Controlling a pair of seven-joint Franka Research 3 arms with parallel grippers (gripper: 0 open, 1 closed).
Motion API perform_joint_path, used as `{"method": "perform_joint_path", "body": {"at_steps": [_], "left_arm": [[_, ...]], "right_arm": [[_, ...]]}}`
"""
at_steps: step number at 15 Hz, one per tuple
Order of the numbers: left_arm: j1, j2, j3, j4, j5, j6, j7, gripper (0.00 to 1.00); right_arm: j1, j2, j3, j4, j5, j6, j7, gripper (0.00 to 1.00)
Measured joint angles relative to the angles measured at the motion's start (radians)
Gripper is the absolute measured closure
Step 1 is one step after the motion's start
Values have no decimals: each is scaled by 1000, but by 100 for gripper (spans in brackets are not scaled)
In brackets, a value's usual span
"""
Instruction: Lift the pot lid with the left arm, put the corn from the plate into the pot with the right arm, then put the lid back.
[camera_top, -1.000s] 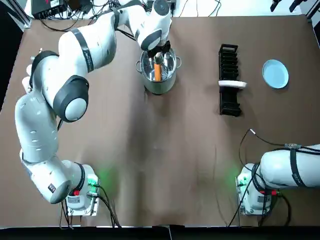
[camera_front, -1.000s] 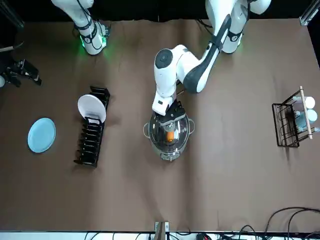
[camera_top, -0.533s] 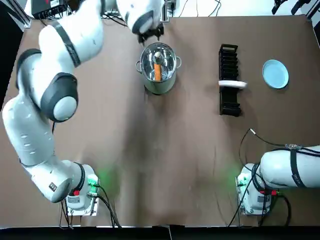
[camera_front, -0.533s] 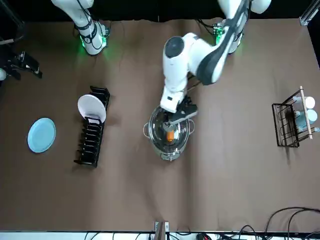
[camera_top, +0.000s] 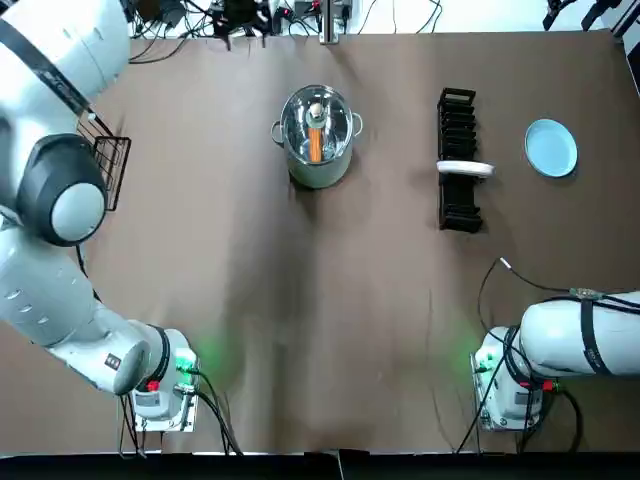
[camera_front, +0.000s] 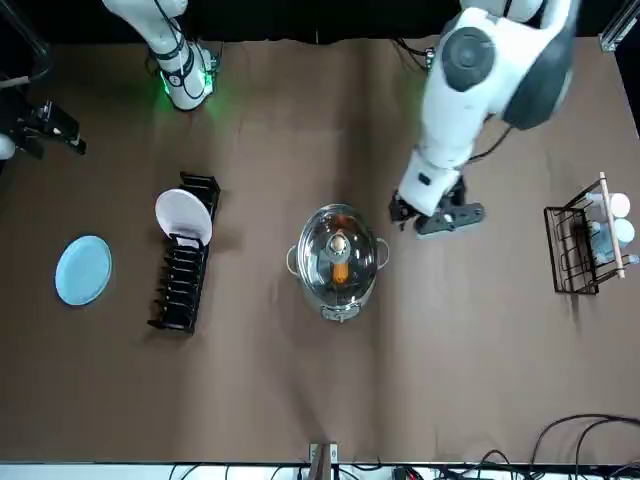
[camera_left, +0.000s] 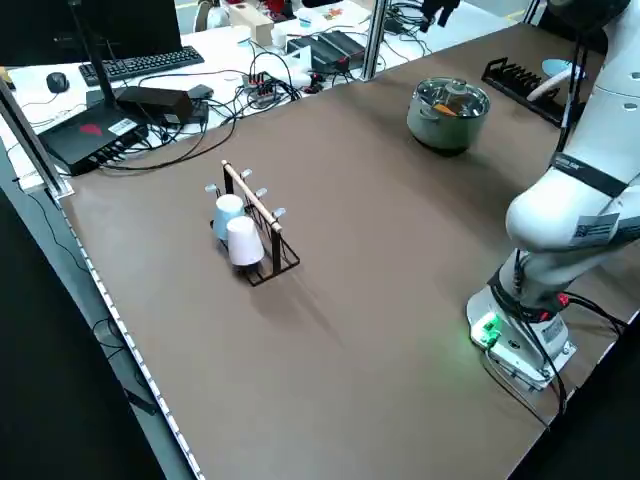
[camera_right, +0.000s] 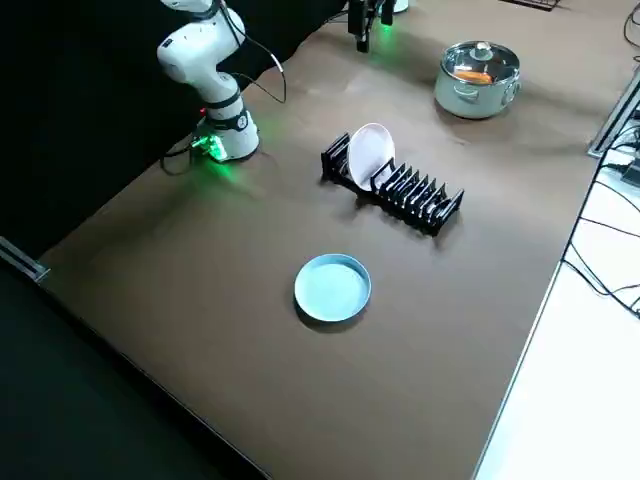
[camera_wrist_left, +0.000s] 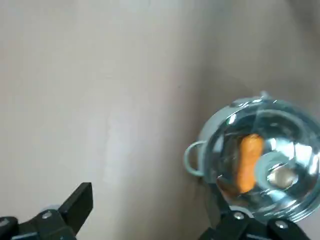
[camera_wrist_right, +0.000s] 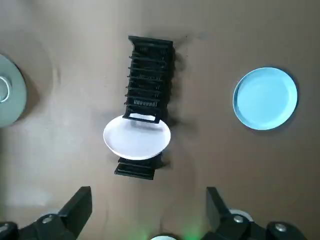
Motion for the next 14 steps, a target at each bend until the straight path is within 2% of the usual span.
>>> {"method": "perform_joint_path", "body": {"at_steps": [4,8,10,14], "left_arm": [[74,-30,-1,0,-14,-86,196,0],[167,-78,9,0,-66,-125,380,0],[208,-119,38,0,-115,-182,463,0],[232,-207,151,-13,-182,-254,614,0]], "right_arm": [[-13,0,-11,-1,-2,8,-1,0],[-15,2,-12,-7,-8,79,-1,0],[-15,4,-12,-7,-8,86,-1,0],[-15,4,-8,-8,-8,94,0,0]]}}
